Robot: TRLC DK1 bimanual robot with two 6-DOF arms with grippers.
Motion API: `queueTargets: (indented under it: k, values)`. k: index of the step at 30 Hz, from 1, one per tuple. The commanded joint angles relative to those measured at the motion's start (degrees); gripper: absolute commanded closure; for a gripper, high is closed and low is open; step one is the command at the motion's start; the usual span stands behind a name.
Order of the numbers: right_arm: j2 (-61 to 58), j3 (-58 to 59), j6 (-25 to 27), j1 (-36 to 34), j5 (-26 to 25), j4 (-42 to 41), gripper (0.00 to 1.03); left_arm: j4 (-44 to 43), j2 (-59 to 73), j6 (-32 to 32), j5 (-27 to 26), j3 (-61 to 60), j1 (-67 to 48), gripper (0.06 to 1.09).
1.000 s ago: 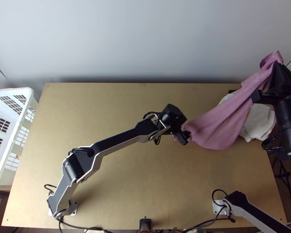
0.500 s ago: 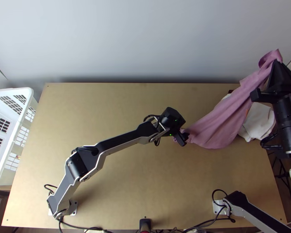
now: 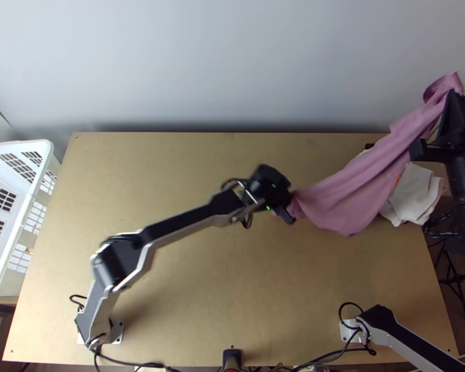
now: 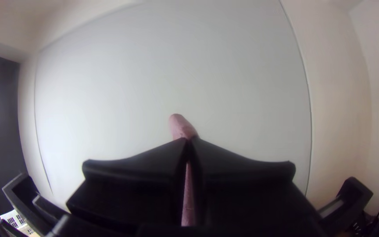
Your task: Fold the t-shirt
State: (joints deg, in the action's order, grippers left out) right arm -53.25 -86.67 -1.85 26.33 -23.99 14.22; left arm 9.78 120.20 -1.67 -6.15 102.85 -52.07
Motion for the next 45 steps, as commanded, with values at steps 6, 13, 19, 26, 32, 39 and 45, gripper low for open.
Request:
queueTargets:
  k: [6, 13, 19, 26, 32, 39, 45]
  values:
    - [-1.24, -5.96, 0.09, -1.01, -0.09, 0.02, 0.99, 1.64, -30.99, -8.17, -0.79, -9.77, 13.23, 0.94]
    - [-4.14, -12.73, 0.09, -1.1, -0.01, 1.87, 0.99, 5.51, -45.5, -8.17, -2.37, -18.82, 15.16, 0.94]
    - [-7.39, -23.01, -0.53, -0.22, 0.08, 8.63, 0.99, 6.13, -54.37, -12.65, -9.05, -27.97, 15.86, 0.94]
    - [-11.26, -35.49, -2.28, 3.12, 1.31, 19.18, 1.0, 6.13, -60.35, -13.01, -11.51, -34.91, 14.98, 0.94]
    - [-10.73, -33.74, -5.45, 2.5, 2.72, 21.64, 1.0, 4.98, -60.44, -14.32, -11.6, -35.44, 15.25, 0.94]
    - [-11.17, -31.98, -5.45, 2.85, 3.16, 21.11, 1.0, 5.78, -59.03, -14.32, -15.82, -35.44, 13.58, 0.77]
    - [-11.17, -29.43, -5.54, 2.94, 3.6, 20.67, 1.0, 7.8, -60.79, -17.05, -26.37, -40.62, 9.18, 0.5]
